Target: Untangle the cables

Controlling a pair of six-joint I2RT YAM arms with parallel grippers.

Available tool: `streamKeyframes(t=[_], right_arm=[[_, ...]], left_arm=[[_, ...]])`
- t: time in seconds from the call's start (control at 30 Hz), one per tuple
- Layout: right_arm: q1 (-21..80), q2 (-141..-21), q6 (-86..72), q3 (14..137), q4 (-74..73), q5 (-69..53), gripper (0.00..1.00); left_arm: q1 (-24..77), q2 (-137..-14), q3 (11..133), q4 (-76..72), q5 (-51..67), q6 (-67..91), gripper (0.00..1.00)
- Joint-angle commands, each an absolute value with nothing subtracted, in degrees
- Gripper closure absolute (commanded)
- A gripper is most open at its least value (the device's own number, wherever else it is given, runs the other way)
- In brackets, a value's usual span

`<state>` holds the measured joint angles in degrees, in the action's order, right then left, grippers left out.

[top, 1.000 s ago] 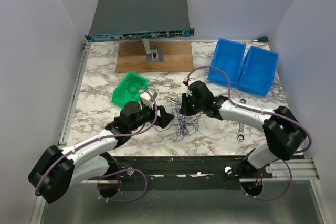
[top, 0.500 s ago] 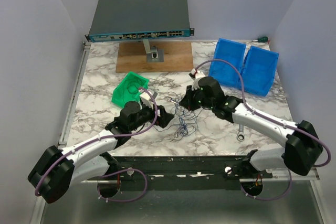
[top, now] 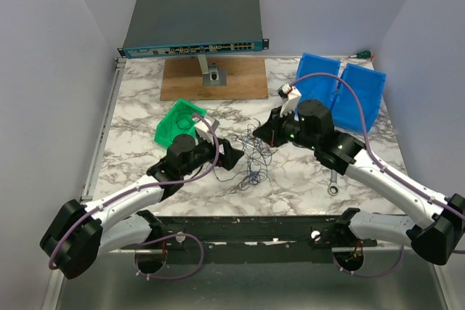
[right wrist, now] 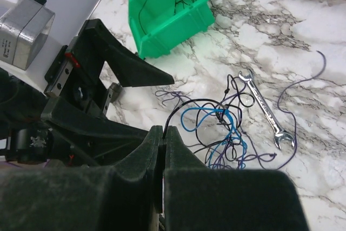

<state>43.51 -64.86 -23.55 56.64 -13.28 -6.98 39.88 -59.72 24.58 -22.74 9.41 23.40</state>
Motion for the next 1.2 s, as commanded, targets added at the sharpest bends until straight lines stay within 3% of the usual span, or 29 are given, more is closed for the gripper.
streamKeyframes(t=[0.0,0.8,0.9,1.17], right_arm=[[43.8,-62.9,-24.0,59.6,-16.2,-8.5,0.99],[43.9,-62.9,-25.0,67.2,-16.2,-4.9,0.99],[43.9,-63.4,-24.4,67.0,-14.5,-4.5,0.99],[43.9,-65.7,-25.5,68.9,-12.1,-4.7,0.99]], left_arm=[[40.4,-58.9,27.3,-22.9,8.5,23.0,0.01],[41.1,-57.0,26.0,-23.2,6.7,22.9,0.01],[41.1,-61.0,29.5,-20.8,2.0,25.6,0.01],[41.5,-80.3,43.6,-18.1,3.6,30.7,0.01]])
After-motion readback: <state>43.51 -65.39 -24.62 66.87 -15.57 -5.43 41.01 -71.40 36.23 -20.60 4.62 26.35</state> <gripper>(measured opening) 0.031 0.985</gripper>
